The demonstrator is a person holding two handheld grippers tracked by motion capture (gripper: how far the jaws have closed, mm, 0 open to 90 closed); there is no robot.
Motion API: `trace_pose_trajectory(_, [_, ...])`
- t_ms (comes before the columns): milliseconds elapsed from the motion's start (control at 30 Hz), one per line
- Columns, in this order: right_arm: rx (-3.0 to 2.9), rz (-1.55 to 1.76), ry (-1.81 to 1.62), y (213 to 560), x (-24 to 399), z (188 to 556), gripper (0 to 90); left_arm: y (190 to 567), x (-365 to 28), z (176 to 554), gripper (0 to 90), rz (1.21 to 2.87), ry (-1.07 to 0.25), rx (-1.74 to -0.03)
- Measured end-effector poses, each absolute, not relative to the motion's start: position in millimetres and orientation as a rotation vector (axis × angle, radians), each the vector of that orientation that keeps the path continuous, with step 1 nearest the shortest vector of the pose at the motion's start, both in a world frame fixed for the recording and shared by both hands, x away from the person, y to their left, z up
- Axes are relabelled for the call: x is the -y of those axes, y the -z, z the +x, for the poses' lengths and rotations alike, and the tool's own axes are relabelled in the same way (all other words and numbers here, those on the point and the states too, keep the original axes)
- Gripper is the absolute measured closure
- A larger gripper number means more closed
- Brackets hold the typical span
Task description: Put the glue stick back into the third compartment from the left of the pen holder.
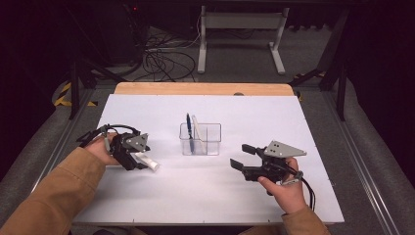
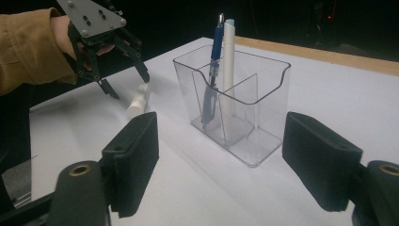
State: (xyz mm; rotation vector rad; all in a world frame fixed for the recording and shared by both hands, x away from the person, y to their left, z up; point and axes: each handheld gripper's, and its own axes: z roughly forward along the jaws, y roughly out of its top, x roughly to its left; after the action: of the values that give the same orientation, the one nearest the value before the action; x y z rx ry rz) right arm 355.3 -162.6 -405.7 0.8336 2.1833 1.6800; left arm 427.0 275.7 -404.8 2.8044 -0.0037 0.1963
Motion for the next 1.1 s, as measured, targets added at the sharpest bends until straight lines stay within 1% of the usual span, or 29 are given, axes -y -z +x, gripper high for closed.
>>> trace_pose_trajectory(133, [-2.186, 0.839, -1.683, 407.0, 162.3, 355.3, 27.9, 408.1, -274.6, 427.8, 40.1, 2.829, -0.231, 0.029])
trace_pose_trajectory(300, [-2.196, 0.838, -1.683, 407.8, 162.2, 355.0, 27.9, 412.5, -272.2, 429.0, 44.3, 2.831, -0.211, 0.09])
trace_pose_trajectory(433, [-2.198, 0.84, -1.677, 408.7, 163.1, 355.0, 27.9, 415.1, -270.0, 428.8, 49.4, 2.858, -0.234, 0.124])
trace_pose_trajectory(600, [-2.198, 0.843, -1.678, 409.2, 163.7, 354.6, 27.9, 418.0, -268.0, 429.4, 53.4, 2.866, -0.237, 0.147])
trace_pose_trajectory(733, [-2.197, 0.848, -1.681, 409.1, 164.3, 354.3, 27.9, 419.3, -265.7, 429.7, 53.6, 2.877, -0.238, 0.169])
trace_pose_trajectory(900, [-2.198, 0.847, -1.683, 409.2, 164.4, 353.8, 27.9, 419.3, -257.9, 430.6, 54.5, 2.918, -0.247, 0.14])
trace_pose_trajectory(1100, [-2.199, 0.851, -1.684, 409.9, 166.4, 354.0, 28.0, 424.2, -254.6, 431.1, 58.9, 2.931, -0.222, 0.149])
